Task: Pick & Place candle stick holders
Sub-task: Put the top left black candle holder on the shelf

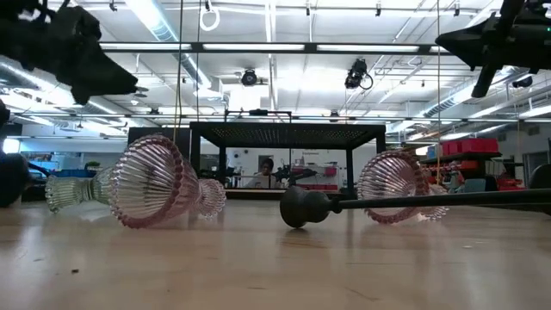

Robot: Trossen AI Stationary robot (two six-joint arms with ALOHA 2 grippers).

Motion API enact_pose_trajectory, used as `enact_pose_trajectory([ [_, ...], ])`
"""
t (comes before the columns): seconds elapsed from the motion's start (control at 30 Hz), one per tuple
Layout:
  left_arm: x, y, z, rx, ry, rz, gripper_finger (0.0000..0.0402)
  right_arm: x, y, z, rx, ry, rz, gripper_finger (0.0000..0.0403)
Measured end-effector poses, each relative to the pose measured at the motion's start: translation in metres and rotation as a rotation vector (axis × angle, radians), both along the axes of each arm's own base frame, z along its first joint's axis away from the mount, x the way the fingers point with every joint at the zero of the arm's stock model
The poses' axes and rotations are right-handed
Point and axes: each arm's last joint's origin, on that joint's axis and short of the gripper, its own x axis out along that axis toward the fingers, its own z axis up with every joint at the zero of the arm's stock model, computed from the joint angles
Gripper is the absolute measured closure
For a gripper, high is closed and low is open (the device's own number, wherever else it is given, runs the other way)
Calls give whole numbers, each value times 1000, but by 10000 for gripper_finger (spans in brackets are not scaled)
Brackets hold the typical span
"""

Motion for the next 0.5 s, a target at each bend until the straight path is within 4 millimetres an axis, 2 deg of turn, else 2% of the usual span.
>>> enact_pose_trajectory([
  [0.23,16,0,18,-132,270,89,275,0,0,0,0,0,0,395],
  [0.4,32,7,21,-226,536,183,275,0,0,0,0,0,0,395],
  [0.5,40,13,18,-352,657,241,275,0,0,0,0,0,0,395],
])
